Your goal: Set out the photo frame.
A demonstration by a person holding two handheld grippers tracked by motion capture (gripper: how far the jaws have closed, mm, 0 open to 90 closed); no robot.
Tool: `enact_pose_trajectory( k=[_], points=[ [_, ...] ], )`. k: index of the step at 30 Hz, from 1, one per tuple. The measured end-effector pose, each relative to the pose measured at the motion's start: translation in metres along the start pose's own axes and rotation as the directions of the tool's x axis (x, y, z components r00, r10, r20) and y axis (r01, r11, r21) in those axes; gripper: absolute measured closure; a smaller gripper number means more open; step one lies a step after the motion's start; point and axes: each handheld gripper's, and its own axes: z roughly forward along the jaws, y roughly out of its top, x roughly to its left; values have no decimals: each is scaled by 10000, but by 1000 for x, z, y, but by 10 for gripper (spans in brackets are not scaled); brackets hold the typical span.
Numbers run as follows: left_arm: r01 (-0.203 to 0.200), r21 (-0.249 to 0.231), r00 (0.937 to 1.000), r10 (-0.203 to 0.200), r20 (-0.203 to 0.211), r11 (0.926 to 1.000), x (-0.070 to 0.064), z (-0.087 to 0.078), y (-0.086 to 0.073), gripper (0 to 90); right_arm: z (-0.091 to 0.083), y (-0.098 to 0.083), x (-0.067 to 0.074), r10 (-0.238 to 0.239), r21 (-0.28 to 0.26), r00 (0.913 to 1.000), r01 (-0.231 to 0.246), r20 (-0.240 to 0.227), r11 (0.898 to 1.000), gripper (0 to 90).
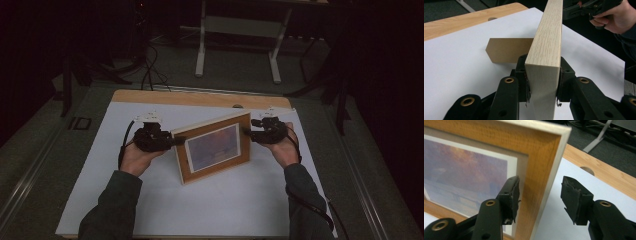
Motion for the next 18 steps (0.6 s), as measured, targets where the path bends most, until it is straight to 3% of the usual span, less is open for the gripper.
enact_pose_trajectory(
  k=[7, 9, 18],
  points=[
    [-49, 58, 10000, 49, -7, 10000, 2, 0, 1, 701, 6, 6, -4, 110, -219, 9990, -119, -432, 9997, 468],
    [-69, 69, 10000, 69, -9, 10000, 2, 0, 2, 701, 9, 8, -5, 263, -366, 9964, -293, -806, 9989, 441],
    [-79, 77, 10000, 79, -46, 9999, 2, 1, 2, 700, 14, 10, -11, 582, -467, 9877, -656, -1454, 9967, 402]
  ],
)
